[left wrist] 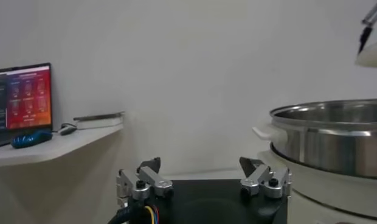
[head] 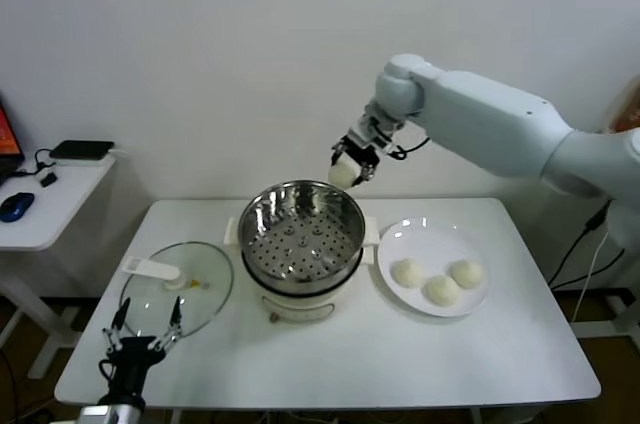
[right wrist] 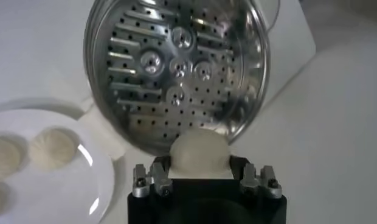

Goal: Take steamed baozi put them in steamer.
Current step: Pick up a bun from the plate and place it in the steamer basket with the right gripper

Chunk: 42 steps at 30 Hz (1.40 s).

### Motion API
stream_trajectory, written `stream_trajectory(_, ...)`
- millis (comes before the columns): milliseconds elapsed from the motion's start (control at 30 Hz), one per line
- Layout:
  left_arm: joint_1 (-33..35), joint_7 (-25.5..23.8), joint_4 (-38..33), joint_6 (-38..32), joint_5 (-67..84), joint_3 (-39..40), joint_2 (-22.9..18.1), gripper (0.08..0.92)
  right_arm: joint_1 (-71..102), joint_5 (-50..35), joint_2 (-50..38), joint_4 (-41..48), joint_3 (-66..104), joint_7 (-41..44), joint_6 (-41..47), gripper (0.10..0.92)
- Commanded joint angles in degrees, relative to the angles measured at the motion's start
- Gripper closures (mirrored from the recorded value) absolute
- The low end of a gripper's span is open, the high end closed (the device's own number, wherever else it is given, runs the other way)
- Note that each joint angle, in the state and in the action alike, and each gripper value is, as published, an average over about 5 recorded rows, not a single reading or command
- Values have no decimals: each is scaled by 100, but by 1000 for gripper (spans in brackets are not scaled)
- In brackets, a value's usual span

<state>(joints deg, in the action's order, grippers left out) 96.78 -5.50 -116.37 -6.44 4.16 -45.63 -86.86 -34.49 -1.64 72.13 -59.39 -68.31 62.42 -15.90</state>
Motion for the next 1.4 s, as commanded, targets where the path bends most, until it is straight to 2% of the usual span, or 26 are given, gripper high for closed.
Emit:
stream_trajectory(33, 7, 9, -7, -8, 2, -6, 41, 177, 310, 829, 899, 394, -76, -54, -621, 372)
stream_trajectory(467, 83, 21, 5, -63, 62, -51, 119, 177, 1117, 2747, 1702, 1965, 785, -223, -1733, 364)
stream_trajectory(1200, 73, 18, -36, -29, 38, 3, 82, 177, 1469, 2822, 1756, 2076, 824, -193, -1605, 332)
stream_trajectory(1300, 68, 19, -14, -33, 37, 7, 85, 177, 1489, 2822, 1757, 2103, 830, -214, -1594, 316)
stream_trajectory(1400, 65, 20, 2, -36, 37, 9, 88, 177, 1510, 2817, 1753, 2115, 851, -230, -1595, 262)
